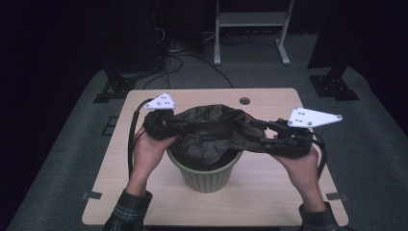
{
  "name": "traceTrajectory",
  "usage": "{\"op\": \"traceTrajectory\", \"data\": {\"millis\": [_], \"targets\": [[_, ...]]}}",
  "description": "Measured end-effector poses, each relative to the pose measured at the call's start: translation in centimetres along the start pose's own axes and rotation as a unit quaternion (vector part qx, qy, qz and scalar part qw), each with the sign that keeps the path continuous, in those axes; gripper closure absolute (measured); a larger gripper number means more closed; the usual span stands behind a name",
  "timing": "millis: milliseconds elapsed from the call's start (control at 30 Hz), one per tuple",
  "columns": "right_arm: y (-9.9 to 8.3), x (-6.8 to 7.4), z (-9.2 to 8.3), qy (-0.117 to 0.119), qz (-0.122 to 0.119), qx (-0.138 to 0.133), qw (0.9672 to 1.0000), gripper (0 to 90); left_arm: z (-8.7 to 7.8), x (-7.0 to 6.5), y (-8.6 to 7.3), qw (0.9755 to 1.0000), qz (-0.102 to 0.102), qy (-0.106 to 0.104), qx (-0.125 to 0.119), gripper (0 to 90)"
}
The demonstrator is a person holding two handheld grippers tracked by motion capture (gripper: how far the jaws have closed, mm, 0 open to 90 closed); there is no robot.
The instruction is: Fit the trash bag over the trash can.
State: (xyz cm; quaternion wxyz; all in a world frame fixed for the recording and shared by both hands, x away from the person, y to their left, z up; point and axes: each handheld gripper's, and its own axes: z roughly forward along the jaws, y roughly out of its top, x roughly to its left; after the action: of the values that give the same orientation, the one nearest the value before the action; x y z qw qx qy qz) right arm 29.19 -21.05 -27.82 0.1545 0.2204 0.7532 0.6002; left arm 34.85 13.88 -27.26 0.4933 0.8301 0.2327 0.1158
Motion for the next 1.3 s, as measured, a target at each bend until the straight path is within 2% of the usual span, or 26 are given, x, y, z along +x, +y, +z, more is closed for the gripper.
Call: {"op": "traceTrajectory", "data": {"millis": [200,267,300,333,433,467,500,600,700,867,967,1000,1100,1167,1233,1300], "targets": [[-0.2,0.1,3.5,0.025,0.036,0.018,0.9989,46.1,-0.3,0.0,-0.1,1.0,-0.001,0.002,-0.005,90.0],[-0.1,0.2,4.0,0.017,0.043,0.022,0.9987,48.0,-0.4,0.0,-0.1,1.0,-0.001,-0.001,-0.006,90.0],[-0.1,0.2,4.3,0.014,0.047,0.028,0.9984,50.9,-0.4,0.0,-0.1,1.0,-0.001,-0.001,-0.005,90.0],[-0.1,0.2,4.6,0.011,0.049,0.036,0.9981,58.2,-0.4,0.0,-0.1,1.0,-0.001,-0.001,-0.005,90.0],[-0.5,-0.1,5.3,-0.002,0.046,0.061,0.9971,84.8,-0.7,0.1,-0.2,1.0,-0.003,0.003,-0.008,90.0],[-0.6,-0.2,5.4,-0.003,0.045,0.065,0.9968,89.1,-0.9,0.3,-0.2,0.9999,-0.005,0.005,-0.012,90.0],[-0.8,-0.2,5.3,-0.003,0.045,0.068,0.9966,89.7,-1.2,0.6,-0.3,0.9999,-0.007,0.01,-0.012,90.0],[-1.2,-0.1,4.9,-0.001,0.043,0.074,0.9964,89.8,-2.2,1.5,-0.7,0.9992,-0.024,0.023,-0.023,90.0],[-1.7,0.4,3.8,-0.004,0.03,0.074,0.9968,89.9,-3.6,2.3,-1.2,0.9983,-0.034,0.037,-0.031,90.0],[-2.4,0.9,1.9,-0.003,0.025,0.067,0.9974,90.0,-5.8,3.4,-2.6,0.9962,-0.05,0.059,-0.04,90.0],[-3.1,1.4,0.8,0.006,0.027,0.063,0.9977,90.0,-6.5,3.8,-3.6,0.9958,-0.062,0.051,-0.043,90.0],[-3.2,1.6,0.7,0.01,0.025,0.065,0.9976,90.0,-6.7,3.8,-4.0,0.9956,-0.062,0.058,-0.038,90.0],[-3.6,2.2,0.9,0.016,0.012,0.079,0.9967,89.8,-6.8,3.6,-5.0,0.9956,-0.065,0.057,-0.037,90.0],[-3.4,2.3,1.0,0.019,0.007,0.073,0.9972,76.9,-6.9,3.6,-5.3,0.9954,-0.065,0.06,-0.037,90.0],[-3.0,2.4,0.8,0.03,0.0,0.055,0.998,70.9,-7.1,3.6,-5.4,0.9953,-0.065,0.06,-0.041,90.0],[-2.3,2.7,0.5,0.039,-0.008,0.04,0.9984,70.3,-7.2,3.5,-5.2,0.9954,-0.062,0.059,-0.044,90.0]]}}
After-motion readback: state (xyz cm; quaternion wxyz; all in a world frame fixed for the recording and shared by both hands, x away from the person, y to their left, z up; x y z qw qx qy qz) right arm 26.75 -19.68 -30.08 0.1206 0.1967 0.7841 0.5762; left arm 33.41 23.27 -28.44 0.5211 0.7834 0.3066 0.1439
